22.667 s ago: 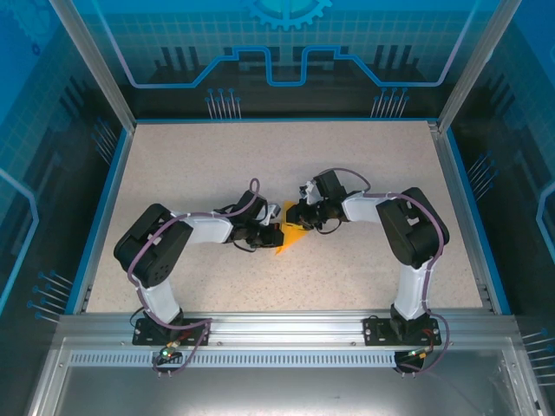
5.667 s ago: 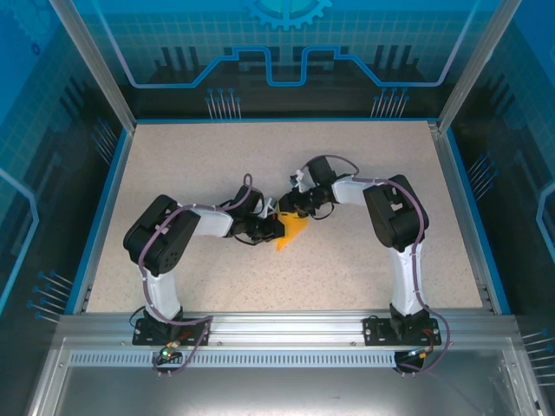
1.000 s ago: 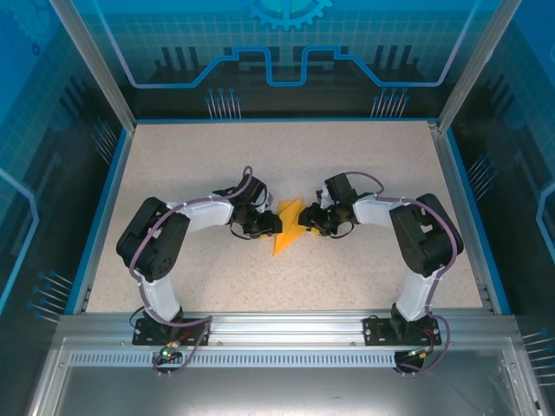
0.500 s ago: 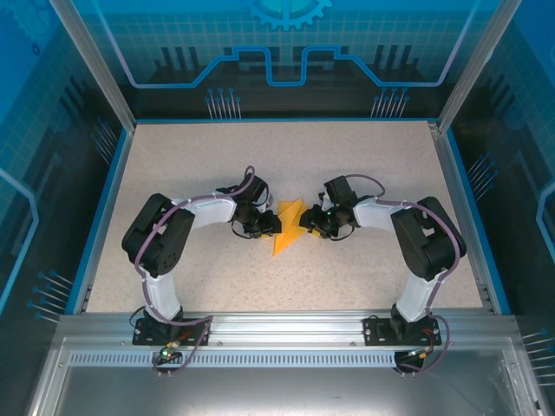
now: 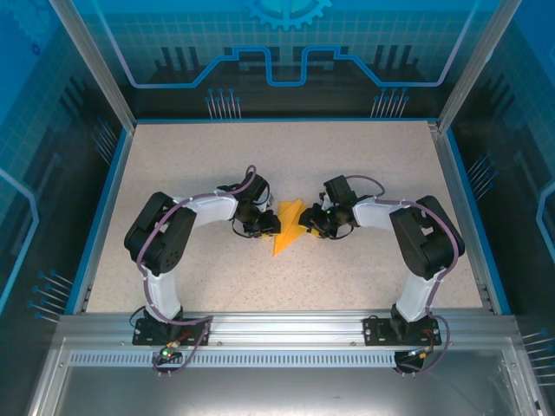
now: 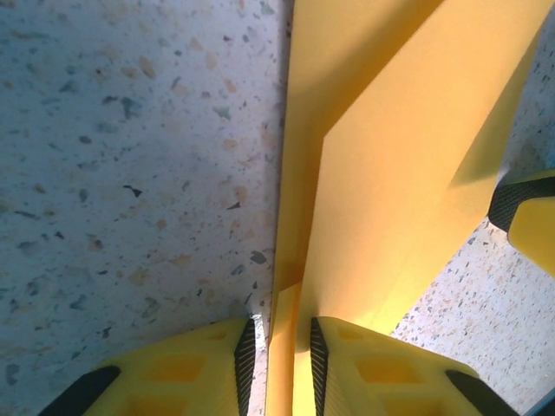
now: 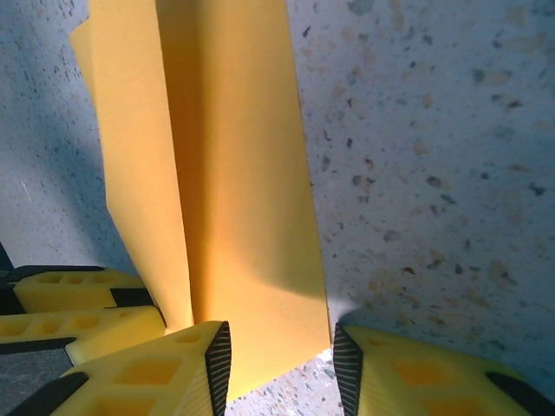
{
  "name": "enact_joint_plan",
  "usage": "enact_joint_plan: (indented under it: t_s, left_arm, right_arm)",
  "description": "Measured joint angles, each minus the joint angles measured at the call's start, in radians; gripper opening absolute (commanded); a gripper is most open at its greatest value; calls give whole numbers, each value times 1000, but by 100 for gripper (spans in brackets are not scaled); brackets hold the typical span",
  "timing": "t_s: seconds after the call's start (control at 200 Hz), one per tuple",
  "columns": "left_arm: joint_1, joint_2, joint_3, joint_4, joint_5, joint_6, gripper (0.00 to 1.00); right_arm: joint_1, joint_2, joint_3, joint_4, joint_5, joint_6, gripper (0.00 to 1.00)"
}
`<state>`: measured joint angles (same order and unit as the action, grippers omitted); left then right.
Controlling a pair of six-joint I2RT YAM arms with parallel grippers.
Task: Fold a paper plane with a square sheet of paper (pick it up from the middle)
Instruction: Turn over the paper at the center of the table.
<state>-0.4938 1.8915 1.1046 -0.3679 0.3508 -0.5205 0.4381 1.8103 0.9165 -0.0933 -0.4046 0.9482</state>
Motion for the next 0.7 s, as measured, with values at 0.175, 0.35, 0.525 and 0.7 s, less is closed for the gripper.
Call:
enact_joint_plan:
  t_s: [0.175, 0.35, 0.525, 0.7]
  left_arm:
    - [0, 0, 0, -2, -6, 0, 23]
    - [0, 0, 0, -5, -11, 0, 22]
    - [0, 0, 0, -5, -14, 0, 22]
    - [0, 0, 0, -5, -14, -1, 21]
  right_arm:
    - [0, 0, 6, -1, -1, 3, 40]
    - [10, 8, 9, 19, 0, 2, 40]
    - [10, 8, 9, 20, 0, 2, 41]
    - [10, 8, 9, 23, -4, 2, 42]
